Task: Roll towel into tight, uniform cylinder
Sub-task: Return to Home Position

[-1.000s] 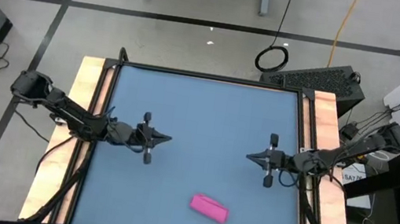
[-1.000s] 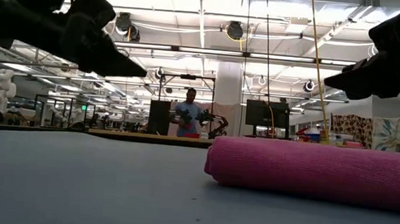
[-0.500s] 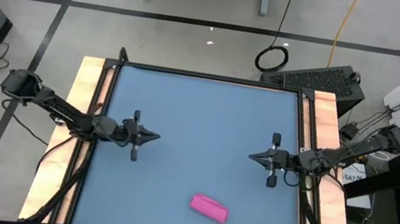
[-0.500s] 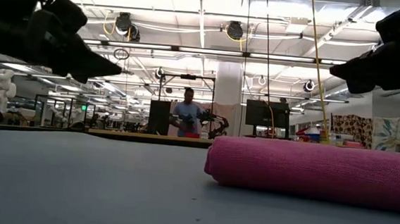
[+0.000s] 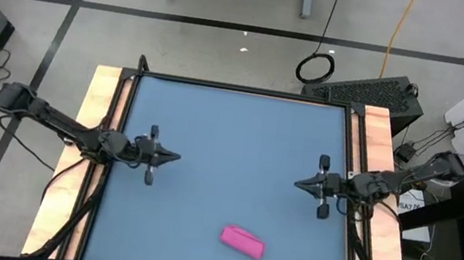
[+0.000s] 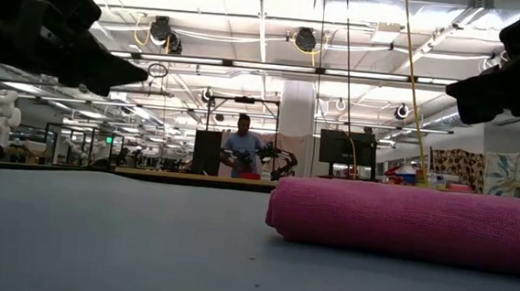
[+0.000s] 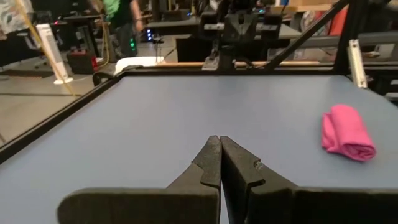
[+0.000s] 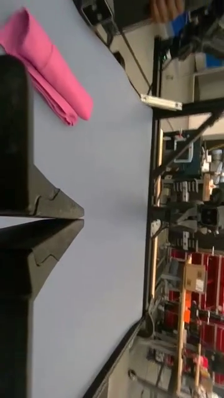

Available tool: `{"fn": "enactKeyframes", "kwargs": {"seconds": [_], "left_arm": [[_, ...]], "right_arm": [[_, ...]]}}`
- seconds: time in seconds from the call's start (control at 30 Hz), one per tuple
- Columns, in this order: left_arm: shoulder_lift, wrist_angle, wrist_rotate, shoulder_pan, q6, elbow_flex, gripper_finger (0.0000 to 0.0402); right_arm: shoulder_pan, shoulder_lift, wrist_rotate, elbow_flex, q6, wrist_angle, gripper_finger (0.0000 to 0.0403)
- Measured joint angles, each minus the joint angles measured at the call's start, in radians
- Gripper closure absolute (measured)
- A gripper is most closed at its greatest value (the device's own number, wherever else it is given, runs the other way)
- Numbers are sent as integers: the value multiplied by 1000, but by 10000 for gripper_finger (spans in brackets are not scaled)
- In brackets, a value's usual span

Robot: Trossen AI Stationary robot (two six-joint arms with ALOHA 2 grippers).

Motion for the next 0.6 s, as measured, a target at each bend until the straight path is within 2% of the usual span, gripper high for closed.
{"fn": "enactKeyframes", "kwargs": {"seconds": [0.13, 0.27, 0.6], "left_arm": [[-110, -85, 25, 0, 23, 0, 399], [-220, -197, 31, 0, 33, 0, 399], [-474, -438, 87, 0, 34, -1, 399]], "right_arm": [[0, -98, -10, 0, 0, -94, 399], [0, -165, -44, 0, -30, -94, 399], [-9, -234, -62, 0, -110, -97, 399]]}}
